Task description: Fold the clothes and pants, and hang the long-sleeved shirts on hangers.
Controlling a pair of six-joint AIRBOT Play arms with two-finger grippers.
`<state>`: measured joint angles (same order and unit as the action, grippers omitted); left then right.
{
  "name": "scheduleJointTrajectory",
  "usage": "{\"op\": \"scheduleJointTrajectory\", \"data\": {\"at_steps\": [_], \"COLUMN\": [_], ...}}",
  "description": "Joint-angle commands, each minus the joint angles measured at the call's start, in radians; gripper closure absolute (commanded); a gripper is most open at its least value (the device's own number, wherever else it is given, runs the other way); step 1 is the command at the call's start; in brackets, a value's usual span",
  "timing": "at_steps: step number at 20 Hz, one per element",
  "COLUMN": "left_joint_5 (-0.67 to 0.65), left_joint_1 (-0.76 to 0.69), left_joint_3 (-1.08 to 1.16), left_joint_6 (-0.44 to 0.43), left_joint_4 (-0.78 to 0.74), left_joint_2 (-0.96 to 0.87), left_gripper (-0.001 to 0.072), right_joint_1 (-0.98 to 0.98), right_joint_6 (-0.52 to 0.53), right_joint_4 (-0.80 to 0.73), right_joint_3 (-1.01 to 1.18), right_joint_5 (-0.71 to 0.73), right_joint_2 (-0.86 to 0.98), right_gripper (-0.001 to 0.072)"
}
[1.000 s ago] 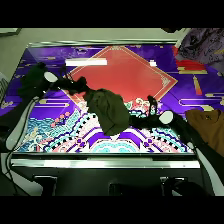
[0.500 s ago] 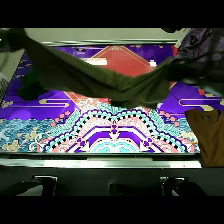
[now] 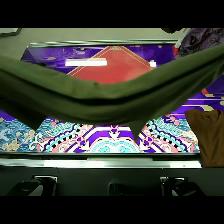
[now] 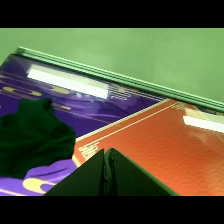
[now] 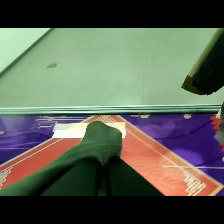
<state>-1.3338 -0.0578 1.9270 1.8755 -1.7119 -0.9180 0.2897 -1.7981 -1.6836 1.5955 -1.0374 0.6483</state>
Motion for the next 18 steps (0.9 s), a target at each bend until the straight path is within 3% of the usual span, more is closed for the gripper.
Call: {"op": "scheduleJointTrajectory", "data": {"at_steps": [1, 6, 11, 16, 17, 18], "left_joint_5": [-0.039, 0.042, 0.206, 0.170, 0.172, 0.171], "left_joint_1": [0.001, 0.002, 0.001, 0.003, 0.009, 0.018], "left_joint_3": [-0.067, -0.378, -0.482, -0.417, -0.407, -0.395], "left_joint_6": [0.018, 0.006, 0.008, 0.010, 0.010, 0.010], "left_joint_4": [-0.047, -0.047, -0.043, -0.043, -0.042, -0.041], "left_joint_2": [-0.008, -0.229, -0.608, -0.850, -0.853, -0.848], "left_gripper": [0.0691, 0.0690, 0.0690, 0.0684, 0.0661, 0.0573], "right_joint_1": [0.000, 0.000, 0.000, 0.000, 0.000, -0.001], "right_joint_6": [-0.124, -0.211, -0.212, -0.271, -0.276, -0.281], "right_joint_4": [-0.001, 0.031, 0.064, 0.078, 0.078, 0.079], "right_joint_3": [0.004, 0.004, 0.004, 0.004, 0.004, 0.006], "right_joint_5": [-0.024, -0.195, -0.143, -0.067, -0.050, -0.039], "right_joint_2": [0.097, 0.520, 0.938, 1.114, 1.115, 1.111], "right_gripper": [0.0685, 0.0684, 0.0684, 0.0684, 0.0683, 0.0680]}}
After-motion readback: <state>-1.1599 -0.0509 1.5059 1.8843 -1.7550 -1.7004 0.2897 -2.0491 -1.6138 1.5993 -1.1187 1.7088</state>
